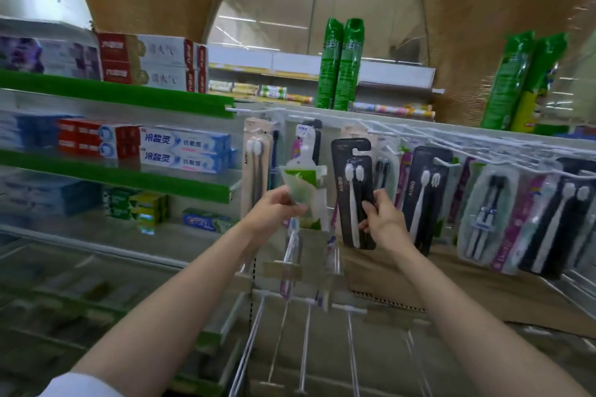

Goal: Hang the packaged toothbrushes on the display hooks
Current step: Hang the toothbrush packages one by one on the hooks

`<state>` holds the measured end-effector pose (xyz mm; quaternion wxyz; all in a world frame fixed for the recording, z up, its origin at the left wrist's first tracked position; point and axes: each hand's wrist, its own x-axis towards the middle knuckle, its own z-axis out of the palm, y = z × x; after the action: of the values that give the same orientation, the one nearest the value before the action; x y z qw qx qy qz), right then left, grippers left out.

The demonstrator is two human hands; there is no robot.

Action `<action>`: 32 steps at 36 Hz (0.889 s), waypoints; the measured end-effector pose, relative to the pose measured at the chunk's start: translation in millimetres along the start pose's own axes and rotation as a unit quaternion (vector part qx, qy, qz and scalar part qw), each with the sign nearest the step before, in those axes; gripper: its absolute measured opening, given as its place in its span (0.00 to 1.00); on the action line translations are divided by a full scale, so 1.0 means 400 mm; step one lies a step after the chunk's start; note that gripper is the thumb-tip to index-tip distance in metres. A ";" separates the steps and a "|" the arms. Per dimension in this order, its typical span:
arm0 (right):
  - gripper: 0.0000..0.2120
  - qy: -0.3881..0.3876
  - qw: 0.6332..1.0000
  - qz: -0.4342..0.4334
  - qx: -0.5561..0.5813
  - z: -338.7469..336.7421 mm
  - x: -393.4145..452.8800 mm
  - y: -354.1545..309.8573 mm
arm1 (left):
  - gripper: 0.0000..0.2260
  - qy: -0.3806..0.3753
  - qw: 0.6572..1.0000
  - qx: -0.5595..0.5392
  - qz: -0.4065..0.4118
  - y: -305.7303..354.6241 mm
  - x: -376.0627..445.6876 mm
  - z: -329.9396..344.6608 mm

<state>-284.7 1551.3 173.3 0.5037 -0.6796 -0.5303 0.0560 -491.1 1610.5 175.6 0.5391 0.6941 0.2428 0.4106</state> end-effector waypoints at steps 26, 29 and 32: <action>0.08 -0.122 0.967 0.119 0.190 0.154 0.030 -0.168 | 0.11 0.042 0.998 -0.020 -0.032 -0.024 -0.064 -0.096; 0.16 -0.151 0.959 0.139 0.196 0.135 0.027 -0.166 | 0.14 0.015 0.999 -0.008 -0.038 -0.018 -0.056 -0.073; 0.10 -0.113 0.969 0.124 0.179 0.106 0.024 -0.120 | 0.14 -0.005 0.999 -0.009 -0.044 -0.020 -0.048 -0.049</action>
<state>-338.4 1582.1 192.9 0.5434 -0.6278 -0.4769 0.2882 -517.0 1608.7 163.7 0.5639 0.6800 0.2670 0.3851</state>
